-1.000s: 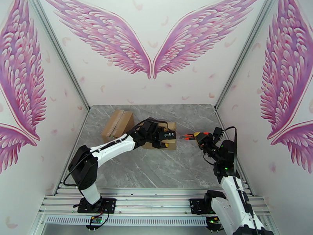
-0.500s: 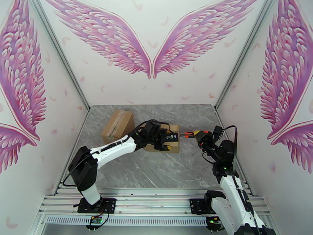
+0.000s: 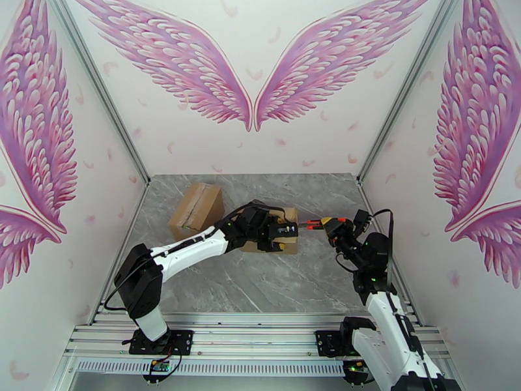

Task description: Unpack the express box

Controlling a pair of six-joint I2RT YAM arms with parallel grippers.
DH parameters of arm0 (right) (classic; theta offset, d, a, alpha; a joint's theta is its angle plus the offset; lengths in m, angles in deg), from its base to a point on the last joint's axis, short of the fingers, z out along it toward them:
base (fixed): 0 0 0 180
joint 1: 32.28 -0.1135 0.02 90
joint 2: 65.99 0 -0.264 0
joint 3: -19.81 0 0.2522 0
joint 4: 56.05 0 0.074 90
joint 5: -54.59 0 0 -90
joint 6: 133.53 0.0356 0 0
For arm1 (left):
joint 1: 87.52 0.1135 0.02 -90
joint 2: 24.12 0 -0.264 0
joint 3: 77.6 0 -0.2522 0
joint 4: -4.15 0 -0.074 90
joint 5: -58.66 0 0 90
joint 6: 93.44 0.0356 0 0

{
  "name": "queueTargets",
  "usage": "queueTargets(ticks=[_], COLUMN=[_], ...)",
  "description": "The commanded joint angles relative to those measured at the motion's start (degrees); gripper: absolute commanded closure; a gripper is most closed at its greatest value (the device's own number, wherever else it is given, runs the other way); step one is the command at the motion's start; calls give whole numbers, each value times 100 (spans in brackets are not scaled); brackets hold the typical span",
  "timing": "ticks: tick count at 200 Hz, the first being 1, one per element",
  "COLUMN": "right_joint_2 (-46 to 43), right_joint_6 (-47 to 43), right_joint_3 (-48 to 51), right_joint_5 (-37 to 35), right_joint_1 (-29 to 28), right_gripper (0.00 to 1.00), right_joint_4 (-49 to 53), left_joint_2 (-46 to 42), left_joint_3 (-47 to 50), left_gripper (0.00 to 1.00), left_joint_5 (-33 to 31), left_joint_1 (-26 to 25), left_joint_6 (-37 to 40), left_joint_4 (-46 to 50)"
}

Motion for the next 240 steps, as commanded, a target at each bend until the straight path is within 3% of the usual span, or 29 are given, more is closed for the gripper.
queueTargets(ticks=[1,58,95,191,240], right_joint_2=[-96,-377,-575,-394,-243], right_joint_6=[-105,-117,-129,154,106], right_joint_3=[-15,-19,9,163,146], right_joint_5=[-60,-252,-316,-128,-149], right_joint_1=[-63,-60,-57,-110,-161], right_gripper=[100,100,100,100,100], right_joint_4=[275,926,1200,295,305], left_joint_2=[22,201,195,68,45], left_joint_3=[-432,-831,-695,-508,-497], left_gripper=[30,26,27,28,28], left_joint_5=[-50,-456,-371,-148,-159], left_joint_1=[-94,-174,-181,-244,-280], left_joint_6=[-225,-638,-739,-591,-545], left_joint_4=[235,1114,1096,978,953])
